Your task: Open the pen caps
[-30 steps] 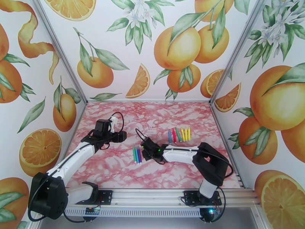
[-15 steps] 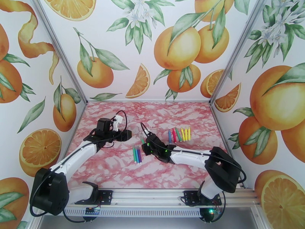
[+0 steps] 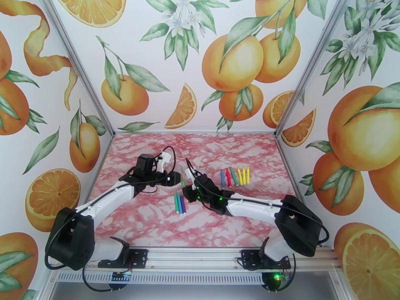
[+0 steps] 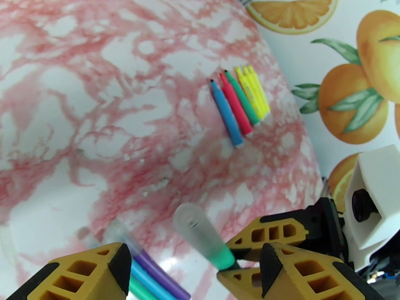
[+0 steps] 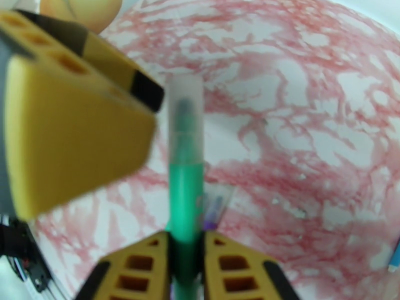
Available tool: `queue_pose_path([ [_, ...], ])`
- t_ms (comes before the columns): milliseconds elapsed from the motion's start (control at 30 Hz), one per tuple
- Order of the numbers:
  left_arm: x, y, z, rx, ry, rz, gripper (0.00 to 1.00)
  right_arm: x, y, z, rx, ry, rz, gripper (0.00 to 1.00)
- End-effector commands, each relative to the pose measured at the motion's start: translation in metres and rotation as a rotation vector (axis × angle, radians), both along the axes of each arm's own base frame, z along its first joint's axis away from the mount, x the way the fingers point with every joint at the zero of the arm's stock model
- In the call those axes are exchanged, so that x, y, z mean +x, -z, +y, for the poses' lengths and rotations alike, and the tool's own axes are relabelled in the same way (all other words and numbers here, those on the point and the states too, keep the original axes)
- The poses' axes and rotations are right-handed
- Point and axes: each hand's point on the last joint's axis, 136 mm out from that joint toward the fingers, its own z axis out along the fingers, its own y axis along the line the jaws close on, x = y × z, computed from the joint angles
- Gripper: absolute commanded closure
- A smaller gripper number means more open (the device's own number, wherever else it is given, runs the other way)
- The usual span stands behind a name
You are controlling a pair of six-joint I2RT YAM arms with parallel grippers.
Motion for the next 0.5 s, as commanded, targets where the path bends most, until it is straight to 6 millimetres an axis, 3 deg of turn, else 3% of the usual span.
queue_pose_path([
  [0, 0.0092, -0.0204, -0.0114, -0.044, 0.024, -0.051, 0.33, -0.0013, -0.0200, 0.0043, 0.062, -0.030, -0.040, 0.80],
  [467, 0.0143, -0.0196, -0.0210, -0.075, 0.037, -0.024, 0.45, -0.0023, -0.0243, 0.0063, 0.075, -0.044, -0.051, 0.80],
])
